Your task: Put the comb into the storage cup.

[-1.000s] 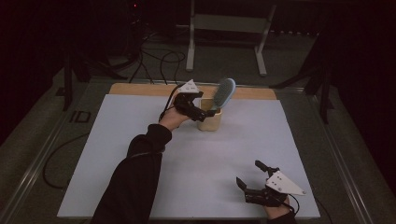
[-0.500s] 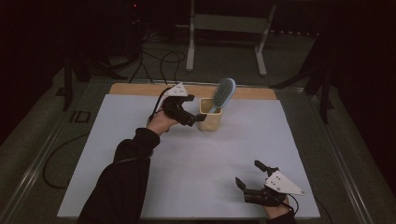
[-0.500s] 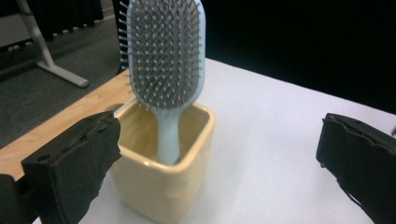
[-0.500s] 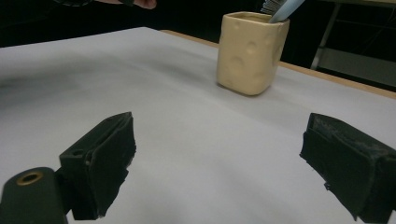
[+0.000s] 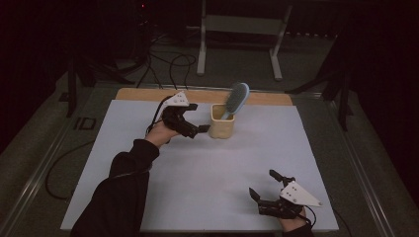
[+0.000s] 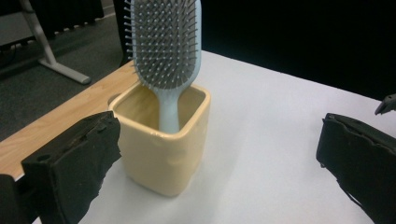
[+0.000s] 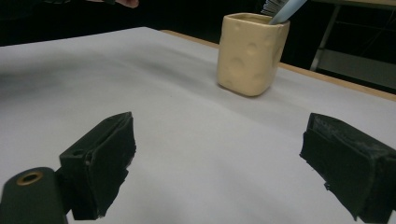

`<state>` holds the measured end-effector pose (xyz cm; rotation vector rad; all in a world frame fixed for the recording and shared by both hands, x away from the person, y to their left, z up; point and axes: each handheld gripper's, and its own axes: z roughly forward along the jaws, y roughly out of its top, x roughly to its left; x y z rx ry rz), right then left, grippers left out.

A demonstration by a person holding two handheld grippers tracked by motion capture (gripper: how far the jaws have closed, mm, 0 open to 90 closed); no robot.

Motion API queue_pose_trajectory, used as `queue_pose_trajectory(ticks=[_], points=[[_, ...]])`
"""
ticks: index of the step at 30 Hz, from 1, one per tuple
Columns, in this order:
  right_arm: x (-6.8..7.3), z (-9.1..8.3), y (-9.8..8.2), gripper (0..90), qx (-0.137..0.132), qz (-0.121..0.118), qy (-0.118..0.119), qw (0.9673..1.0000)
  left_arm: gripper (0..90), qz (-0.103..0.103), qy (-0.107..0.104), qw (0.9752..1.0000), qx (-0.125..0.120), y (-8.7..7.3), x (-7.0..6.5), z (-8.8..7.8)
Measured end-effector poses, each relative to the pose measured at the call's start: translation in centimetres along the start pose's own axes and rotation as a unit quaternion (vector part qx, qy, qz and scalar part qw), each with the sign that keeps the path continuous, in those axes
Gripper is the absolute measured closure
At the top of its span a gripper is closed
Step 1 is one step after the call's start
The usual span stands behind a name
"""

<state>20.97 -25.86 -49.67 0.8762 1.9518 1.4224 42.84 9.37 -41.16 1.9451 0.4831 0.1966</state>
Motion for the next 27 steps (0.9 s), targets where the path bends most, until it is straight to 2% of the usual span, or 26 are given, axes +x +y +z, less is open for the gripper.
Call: queue_pose_trajectory(ticks=[12,27], points=[[0.0,-0.1,0.1,9.4,-0.002,0.0,0.0,1.0,0.0,-0.001,0.004,1.0,0.007,-1.5,-0.6,-2.1],[0.2,0.0,0.2,9.4,0.0,-0.003,0.001,1.0,0.0,-0.005,0.021,0.9996,0.015,-3.8,-1.3,-6.2]])
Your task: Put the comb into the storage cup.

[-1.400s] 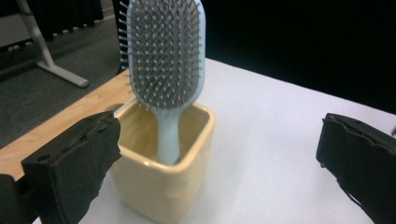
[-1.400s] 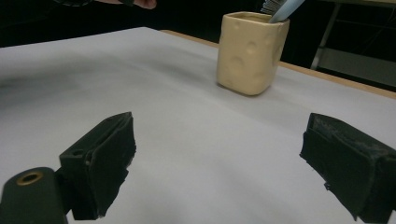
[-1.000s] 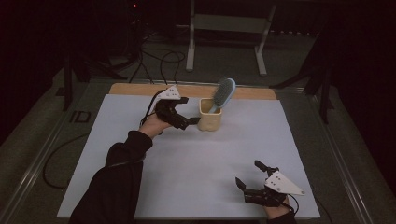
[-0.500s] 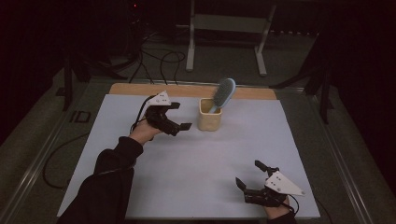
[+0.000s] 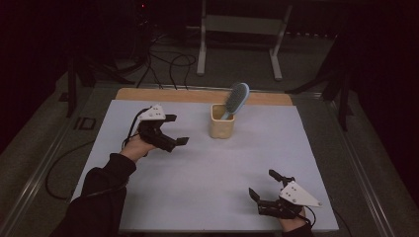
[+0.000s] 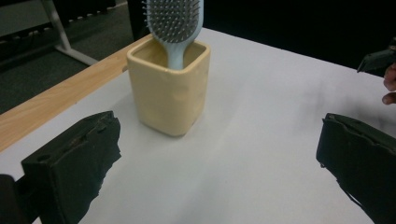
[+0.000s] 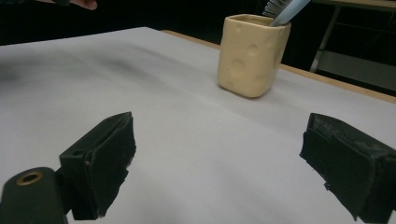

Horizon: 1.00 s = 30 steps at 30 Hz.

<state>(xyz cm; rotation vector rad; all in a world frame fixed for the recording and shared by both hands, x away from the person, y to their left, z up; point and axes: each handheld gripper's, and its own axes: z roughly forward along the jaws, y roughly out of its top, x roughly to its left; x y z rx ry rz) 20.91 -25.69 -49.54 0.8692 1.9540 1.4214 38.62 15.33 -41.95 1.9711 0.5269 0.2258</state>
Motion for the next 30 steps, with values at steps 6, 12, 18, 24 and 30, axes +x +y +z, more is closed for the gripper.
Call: queue_pose_trajectory(ticks=[6,12,18,24,30], points=[[0.0,0.1,0.0,9.4,0.0,0.0,0.0,1.0,0.0,-0.004,0.008,1.0,0.0,-1.2,-0.2,-1.7],[0.0,0.1,0.0,9.4,0.001,0.0,0.0,1.0,0.0,-0.006,0.013,0.9999,0.003,-2.8,-0.6,-3.2],[0.0,0.2,0.0,9.4,0.002,0.0,0.001,1.0,0.0,-0.012,0.021,0.9997,-0.003,-4.3,-1.0,-4.9],[0.1,0.2,0.0,9.4,0.002,0.001,0.002,1.0,0.0,-0.016,0.032,0.9993,0.006,-6.1,-1.6,-6.5],[0.1,0.3,0.0,9.4,0.002,0.0,0.002,1.0,0.0,-0.024,0.044,0.9987,0.012,-7.7,-2.2,-8.0]])
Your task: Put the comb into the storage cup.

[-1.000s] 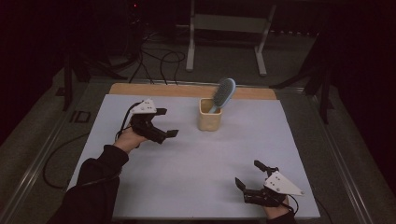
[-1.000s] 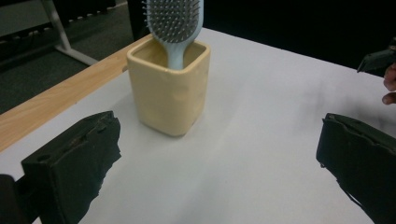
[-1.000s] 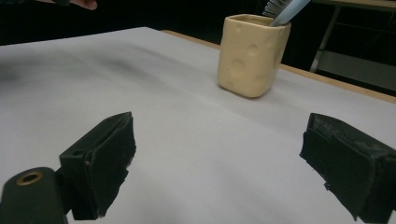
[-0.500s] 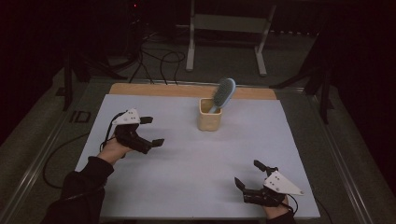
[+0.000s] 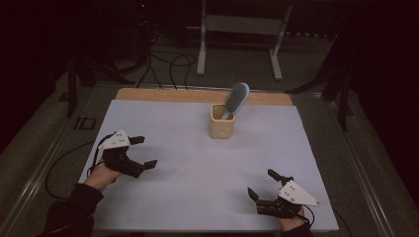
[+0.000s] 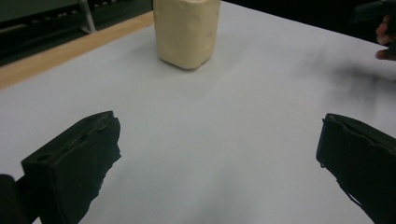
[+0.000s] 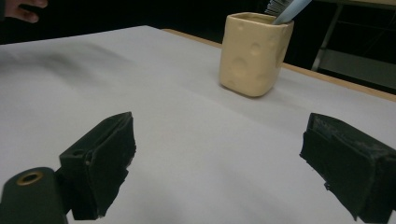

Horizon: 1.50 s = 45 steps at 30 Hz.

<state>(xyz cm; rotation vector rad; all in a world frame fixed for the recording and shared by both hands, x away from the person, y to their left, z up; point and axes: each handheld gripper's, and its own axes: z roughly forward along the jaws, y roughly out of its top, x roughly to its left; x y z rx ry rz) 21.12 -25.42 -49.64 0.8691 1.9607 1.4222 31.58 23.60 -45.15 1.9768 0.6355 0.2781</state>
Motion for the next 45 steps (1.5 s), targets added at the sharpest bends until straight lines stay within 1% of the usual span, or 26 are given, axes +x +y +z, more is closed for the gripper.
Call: queue_pose_trajectory(ticks=[4,7,9,10,12,13,15,20,21,22,24,25,26,28,29,30,31,32,33,35,37,39,40,41,42,45], points=[[0.0,0.1,0.0,9.4,0.002,0.0,0.0,1.0,0.0,-0.009,0.003,1.0,0.001,-1.0,-0.3,-1.0],[0.1,0.1,0.0,9.4,0.002,0.0,0.001,1.0,0.0,-0.007,0.008,0.9999,0.003,-1.8,-0.7,-1.6],[0.1,0.2,0.0,9.4,0.002,0.0,0.001,1.0,0.0,-0.01,0.008,0.9999,0.001,-2.0,-0.7,-1.7],[0.1,0.2,0.0,9.4,0.003,-0.001,0.001,1.0,0.0,-0.014,0.012,0.9998,0.0,-2.6,-0.8,-2.0],[0.1,0.2,0.0,9.4,0.004,-0.001,0.002,1.0,0.0,-0.02,0.009,0.9998,0.0,-3.2,-1.1,-2.1],[0.1,0.2,0.0,9.4,0.004,-0.001,0.002,1.0,0.0,-0.018,0.012,0.9997,0.003,-3.5,-1.3,-2.2],[0.1,0.2,0.0,9.4,0.004,-0.001,0.001,1.0,0.0,-0.021,0.01,0.9997,0.002,-4.0,-1.6,-2.4],[0.0,0.2,0.0,9.4,0.003,0.0,0.002,1.0,0.0,-0.026,0.022,0.9994,0.007,-5.4,-2.3,-3.0],[0.0,0.2,0.0,9.4,0.003,0.0,0.002,1.0,0.0,-0.026,0.022,0.9994,0.007,-5.4,-2.3,-3.0],[0.0,0.2,0.0,9.4,0.004,-0.002,0.001,1.0,0.0,-0.031,0.028,0.9991,0.008,-6.2,-2.7,-3.2],[0.1,0.2,0.0,9.4,0.003,-0.001,0.002,1.0,0.0,-0.033,0.031,0.9989,0.008,-6.8,-2.9,-3.5],[0.1,0.2,0.0,9.4,0.004,-0.001,0.001,1.0,0.0,-0.038,0.031,0.9988,0.008,-7.0,-3.0,-3.6],[0.1,0.2,0.0,9.4,0.004,-0.001,0.001,1.0,0.0,-0.039,0.039,0.9985,0.009,-7.3,-3.1,-3.8],[0.1,0.3,0.0,9.4,0.005,0.001,0.001,1.0,0.0,-0.041,0.053,0.9977,0.012,-7.7,-3.3,-4.0],[0.1,0.3,0.0,9.4,0.004,0.0,0.001,1.0,0.0,-0.048,0.053,0.9974,0.01,-7.8,-3.4,-4.0],[0.0,0.3,0.0,9.4,0.004,0.0,0.001,1.0,0.0,-0.054,0.058,0.9968,0.013,-8.0,-3.5,-4.1],[0.0,0.3,0.0,9.4,0.004,0.001,0.001,1.0,0.0,-0.053,0.064,0.9965,0.015,-8.1,-3.6,-4.1],[0.0,0.3,-0.1,9.4,0.005,-0.001,0.001,1.0,0.0,-0.048,0.066,0.9965,0.02,-8.3,-3.6,-4.2],[0.0,0.3,-0.1,9.4,0.005,0.0,0.002,1.0,0.0,-0.048,0.068,0.9963,0.024,-8.4,-3.7,-4.2],[0.0,0.3,-0.1,9.4,0.005,-0.001,0.002,1.0,0.0,-0.055,0.067,0.9961,0.014,-8.7,-3.5,-4.5],[0.0,0.3,0.0,9.4,0.005,-0.003,0.003,1.0,0.0,-0.063,0.073,0.9953,0.004,-9.0,-3.5,-4.7],[0.0,0.3,0.0,9.4,0.005,-0.003,0.003,1.0,0.0,-0.063,0.075,0.9952,0.004,-9.2,-3.5,-4.7],[0.0,0.3,-0.1,9.4,0.005,-0.002,0.004,1.0,0.0,-0.061,0.079,0.9949,0.014,-9.5,-3.5,-4.6],[0.0,0.3,-0.1,9.4,0.005,-0.003,0.004,1.0,0.0,-0.061,0.079,0.9949,0.014,-9.5,-3.5,-4.6],[0.0,0.3,-0.1,9.4,0.006,-0.003,0.004,1.0,0.0,-0.058,0.083,0.9947,0.019,-9.6,-3.5,-4.6],[0.0,0.3,-0.1,9.4,0.006,-0.004,0.006,1.0,0.0,-0.06,0.086,0.9944,0.017,-9.7,-3.4,-4.6]])
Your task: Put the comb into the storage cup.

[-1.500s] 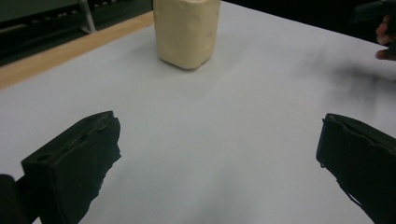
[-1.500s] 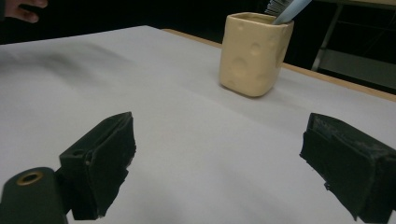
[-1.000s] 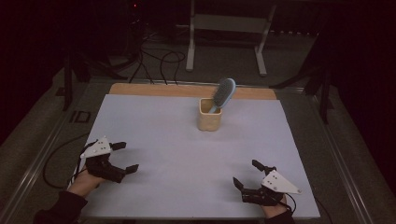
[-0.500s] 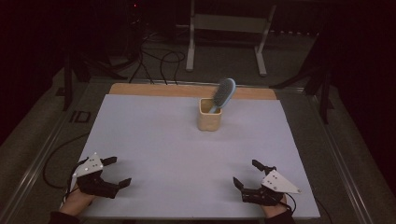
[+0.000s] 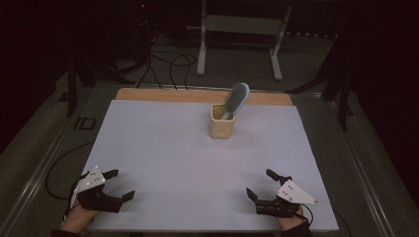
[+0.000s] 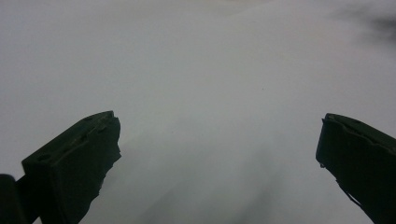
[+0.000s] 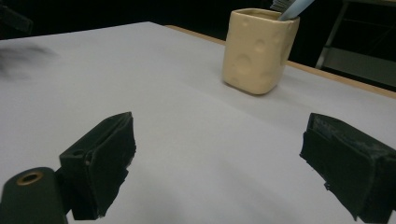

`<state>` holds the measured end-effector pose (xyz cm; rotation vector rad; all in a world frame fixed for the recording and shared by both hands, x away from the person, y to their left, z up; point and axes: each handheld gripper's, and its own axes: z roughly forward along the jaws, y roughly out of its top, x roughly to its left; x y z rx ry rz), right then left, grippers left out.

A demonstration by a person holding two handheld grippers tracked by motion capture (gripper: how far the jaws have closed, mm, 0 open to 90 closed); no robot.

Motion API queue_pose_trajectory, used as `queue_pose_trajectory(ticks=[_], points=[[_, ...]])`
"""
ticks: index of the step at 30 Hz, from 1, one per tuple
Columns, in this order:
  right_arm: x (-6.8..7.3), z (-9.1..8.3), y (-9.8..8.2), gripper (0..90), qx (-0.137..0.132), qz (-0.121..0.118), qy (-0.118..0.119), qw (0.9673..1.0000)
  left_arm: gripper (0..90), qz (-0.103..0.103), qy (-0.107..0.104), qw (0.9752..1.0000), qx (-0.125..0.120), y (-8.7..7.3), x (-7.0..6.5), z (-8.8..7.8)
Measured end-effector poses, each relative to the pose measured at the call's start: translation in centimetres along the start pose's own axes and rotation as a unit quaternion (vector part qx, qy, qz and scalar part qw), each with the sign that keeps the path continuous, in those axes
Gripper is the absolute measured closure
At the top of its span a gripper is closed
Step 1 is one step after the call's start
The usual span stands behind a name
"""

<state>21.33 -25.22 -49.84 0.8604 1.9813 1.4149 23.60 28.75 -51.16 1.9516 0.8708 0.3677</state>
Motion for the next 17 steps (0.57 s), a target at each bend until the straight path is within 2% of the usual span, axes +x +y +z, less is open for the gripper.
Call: queue_pose_trajectory(ticks=[4,17], points=[[0.0,-0.02,-0.01,9.4,0.001,0.0,0.0,1.0,0.0,-0.001,0.001,1.0,-0.007,0.01,0.0,-0.15],[-0.03,0.09,-0.1,9.4,0.003,0.0,0.001,1.0,0.0,0.0,-0.004,0.9999,-0.01,-0.05,-0.05,-0.12]])
